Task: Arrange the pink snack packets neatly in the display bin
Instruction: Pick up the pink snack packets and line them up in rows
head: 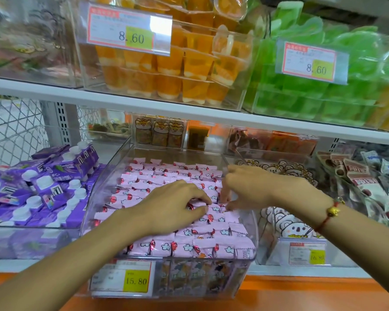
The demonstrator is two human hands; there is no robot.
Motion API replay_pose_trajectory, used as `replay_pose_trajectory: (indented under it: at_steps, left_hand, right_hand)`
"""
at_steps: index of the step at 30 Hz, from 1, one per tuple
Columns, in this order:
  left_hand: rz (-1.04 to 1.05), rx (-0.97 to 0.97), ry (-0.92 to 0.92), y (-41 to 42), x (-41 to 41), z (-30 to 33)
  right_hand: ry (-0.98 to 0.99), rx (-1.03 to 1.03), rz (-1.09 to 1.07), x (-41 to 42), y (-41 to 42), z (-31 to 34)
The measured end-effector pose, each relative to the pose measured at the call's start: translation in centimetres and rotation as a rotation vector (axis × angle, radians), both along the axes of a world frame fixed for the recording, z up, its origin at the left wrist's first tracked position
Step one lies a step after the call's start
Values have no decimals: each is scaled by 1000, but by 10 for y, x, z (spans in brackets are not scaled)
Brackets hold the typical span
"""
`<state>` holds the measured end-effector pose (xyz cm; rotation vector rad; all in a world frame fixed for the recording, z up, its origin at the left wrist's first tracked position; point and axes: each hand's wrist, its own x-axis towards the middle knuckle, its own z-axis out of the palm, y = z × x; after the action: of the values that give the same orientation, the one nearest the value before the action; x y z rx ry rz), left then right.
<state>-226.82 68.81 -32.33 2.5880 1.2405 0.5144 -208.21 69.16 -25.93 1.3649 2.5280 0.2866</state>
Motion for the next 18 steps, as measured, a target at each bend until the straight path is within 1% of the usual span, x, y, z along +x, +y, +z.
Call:
replay_pose_trajectory:
  at_steps: [2, 4, 6, 8, 11, 15, 18]
  left_hand:
    - [-2, 1, -1, 0, -1, 1]
    - [-10, 20, 3, -1, -1, 2]
    - [-14, 62, -9, -3, 1, 5]
    - [-1, 111, -29, -4, 3, 7]
    - [-38, 130, -5, -7, 7, 6]
    - [-135, 47, 119, -7, 9, -1]
    - [-121, -38, 106, -4, 9, -4]
  right_hand:
    - [54, 14, 8, 3, -6, 7]
    - [178, 133, 10, 9, -16, 10]
    - [245, 269, 27, 14, -26, 6]
    - [237, 312, 19, 13, -35, -6]
    - [187, 293, -18, 11, -41, -25]
    - [181, 318, -16, 10, -41, -31]
    - [230, 348, 2, 11, -41, -31]
